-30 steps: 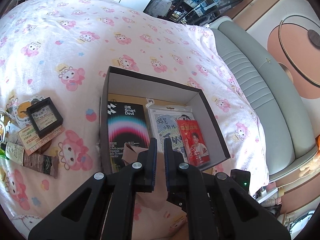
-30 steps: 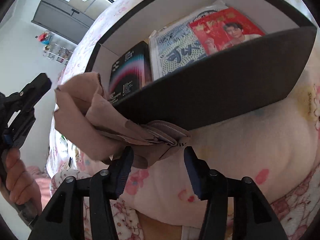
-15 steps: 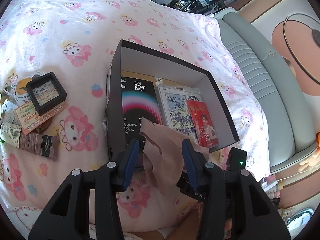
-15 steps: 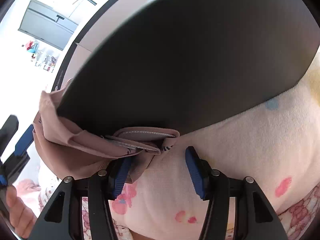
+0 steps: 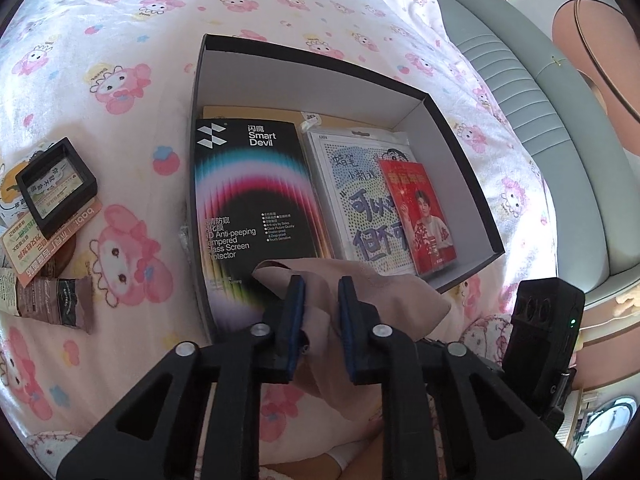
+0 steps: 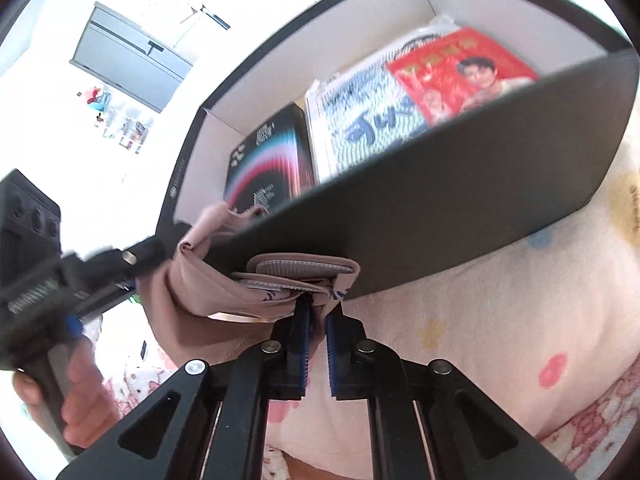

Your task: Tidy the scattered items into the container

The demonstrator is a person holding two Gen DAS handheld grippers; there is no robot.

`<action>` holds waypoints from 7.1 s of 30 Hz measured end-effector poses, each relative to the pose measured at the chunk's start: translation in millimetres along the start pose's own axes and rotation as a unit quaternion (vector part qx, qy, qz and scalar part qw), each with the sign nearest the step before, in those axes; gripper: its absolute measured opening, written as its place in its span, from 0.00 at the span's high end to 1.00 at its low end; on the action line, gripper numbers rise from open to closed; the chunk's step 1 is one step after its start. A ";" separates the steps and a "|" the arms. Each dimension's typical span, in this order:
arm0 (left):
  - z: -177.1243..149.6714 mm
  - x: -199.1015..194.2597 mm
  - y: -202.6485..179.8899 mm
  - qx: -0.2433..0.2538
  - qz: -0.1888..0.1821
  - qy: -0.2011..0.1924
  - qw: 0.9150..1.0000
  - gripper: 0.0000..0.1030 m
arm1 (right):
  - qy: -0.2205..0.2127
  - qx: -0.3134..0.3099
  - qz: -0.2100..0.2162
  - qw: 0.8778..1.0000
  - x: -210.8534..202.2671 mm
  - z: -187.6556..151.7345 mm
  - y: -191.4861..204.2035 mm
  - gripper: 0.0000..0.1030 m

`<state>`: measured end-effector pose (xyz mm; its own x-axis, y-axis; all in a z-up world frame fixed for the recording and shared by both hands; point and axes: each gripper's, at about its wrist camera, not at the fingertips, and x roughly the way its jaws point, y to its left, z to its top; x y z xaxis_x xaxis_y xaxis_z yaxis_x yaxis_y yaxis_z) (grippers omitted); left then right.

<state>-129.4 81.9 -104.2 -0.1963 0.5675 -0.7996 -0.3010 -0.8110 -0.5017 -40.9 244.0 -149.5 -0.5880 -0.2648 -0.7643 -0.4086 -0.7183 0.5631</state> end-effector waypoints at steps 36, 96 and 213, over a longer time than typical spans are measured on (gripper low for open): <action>45.9 18.4 -17.9 0.024 0.006 0.004 1.000 0.70 | -0.067 -0.056 -0.132 0.987 -75.6 99.7 -9.6 0.95; 47.3 67.4 -37.1 0.066 0.053 0.082 0.993 0.74 | 0.104 -0.178 -0.225 0.952 45.9 160.3 3.2 0.57; 91.7 68.8 -90.3 0.048 0.067 0.048 0.995 0.77 | 0.074 -0.162 -0.155 0.972 -62.7 127.2 -9.7 0.78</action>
<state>-201.3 207.2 -83.6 -0.1513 0.4343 -0.8880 -0.3659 -0.8591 -0.3578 -88.8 349.4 -67.1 -0.3560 -0.0763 -0.9314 -0.2943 -0.9368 0.1893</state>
